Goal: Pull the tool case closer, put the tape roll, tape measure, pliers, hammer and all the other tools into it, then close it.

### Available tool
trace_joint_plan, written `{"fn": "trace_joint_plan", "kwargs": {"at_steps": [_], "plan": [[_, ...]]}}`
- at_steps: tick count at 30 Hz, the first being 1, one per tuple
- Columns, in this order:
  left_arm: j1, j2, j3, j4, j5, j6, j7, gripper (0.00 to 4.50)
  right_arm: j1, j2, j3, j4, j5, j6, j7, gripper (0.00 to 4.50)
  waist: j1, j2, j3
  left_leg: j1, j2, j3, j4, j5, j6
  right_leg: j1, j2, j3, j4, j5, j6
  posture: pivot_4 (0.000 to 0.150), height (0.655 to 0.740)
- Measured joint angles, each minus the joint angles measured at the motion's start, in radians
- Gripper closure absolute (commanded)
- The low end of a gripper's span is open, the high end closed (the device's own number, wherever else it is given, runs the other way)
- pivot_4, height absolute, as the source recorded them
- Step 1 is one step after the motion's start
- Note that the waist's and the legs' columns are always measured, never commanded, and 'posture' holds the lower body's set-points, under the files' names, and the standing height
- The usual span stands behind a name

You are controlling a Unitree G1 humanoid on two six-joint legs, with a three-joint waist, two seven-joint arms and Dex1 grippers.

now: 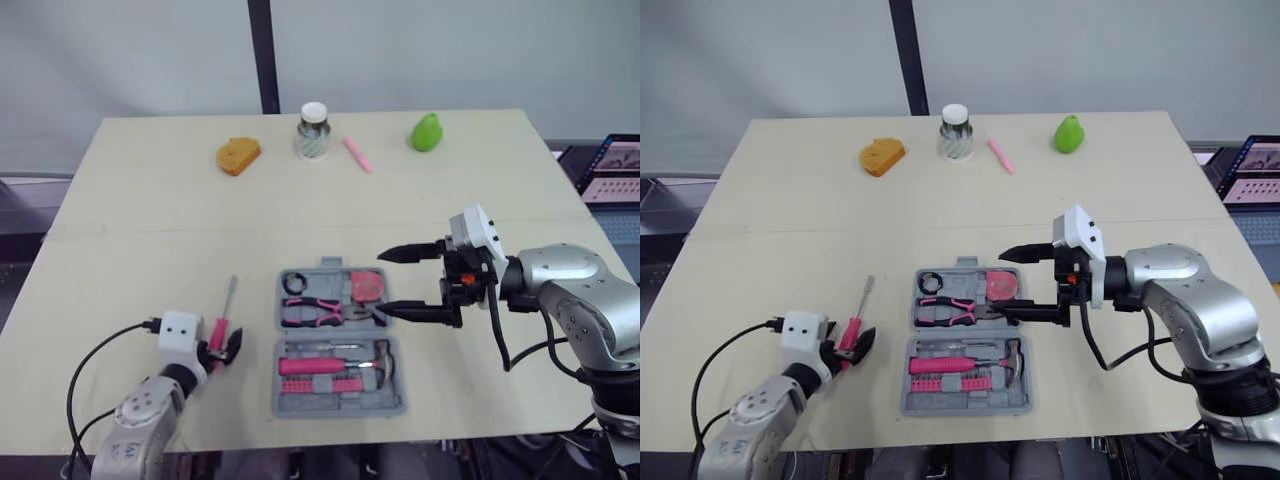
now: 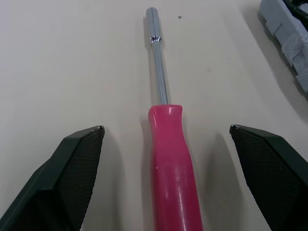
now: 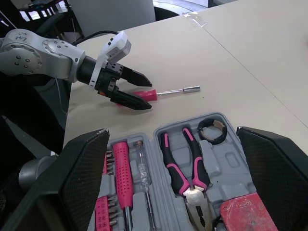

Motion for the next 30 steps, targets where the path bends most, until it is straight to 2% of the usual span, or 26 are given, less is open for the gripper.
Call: {"fn": "trace_joint_plan", "kwargs": {"at_steps": [17, 20, 21, 24, 26, 30], "plan": [[-0.025, -0.006, -0.034, 0.009, 0.023, 0.01, 0.026, 0.0, 0.0, 0.0, 0.0, 0.0, 0.0, -0.001, 0.0, 0.02, 0.002, 0.0, 0.0, 0.0, 0.0, 0.0, 0.0, 0.001, 0.0, 0.0, 0.0, 0.001, 0.0, 0.0, 0.0, 0.15, 0.74], [-0.025, -0.006, -0.035, 0.011, 0.028, 0.009, 0.03, 0.87, 0.0, 0.0, 0.0, 0.0, 0.0, -0.001, 0.0, 0.0, 0.001, 0.0, 0.0, 0.0, 0.0, 0.0, 0.0, 0.001, 0.0, 0.0, 0.0, 0.001, 0.001, 0.0, 0.0, 0.15, 0.74], [-0.026, -0.006, -0.035, 0.014, 0.031, 0.008, 0.033, 1.29, 0.0, 0.0, 0.0, 0.0, 0.0, 0.0, 0.0, 0.0, 0.001, 0.0, 0.0, 0.0, 0.0, 0.0, 0.0, 0.001, 0.0, 0.0, 0.0, 0.001, 0.001, 0.0, 0.0, 0.15, 0.74], [-0.027, -0.004, -0.033, 0.024, 0.04, 0.0, 0.037, 2.96, 0.0, 0.0, 0.0, 0.0, 0.001, 0.0, 0.0, 0.0, 0.002, 0.0, 0.0, 0.0, 0.0, 0.0, 0.0, 0.001, 0.0, 0.0, -0.001, 0.001, 0.0, 0.0, 0.0, 0.15, 0.74], [-0.027, -0.005, -0.033, 0.029, 0.043, -0.004, 0.037, 3.89, 0.0, 0.0, 0.0, 0.0, 0.001, 0.0, 0.0, 0.0, 0.002, 0.0, 0.0, 0.0, -0.001, 0.0, 0.0, 0.001, 0.0, 0.0, -0.001, 0.001, 0.0, 0.0, 0.0, 0.15, 0.74], [-0.026, -0.005, -0.033, 0.035, 0.045, -0.014, 0.037, 3.86, 0.0, 0.0, 0.0, 0.0, 0.008, 0.001, 0.0, 0.0, 0.002, 0.0, 0.0, 0.0, -0.001, 0.0, 0.0, 0.001, 0.0, 0.0, -0.001, 0.001, 0.001, 0.0, 0.0, 0.15, 0.74]]}}
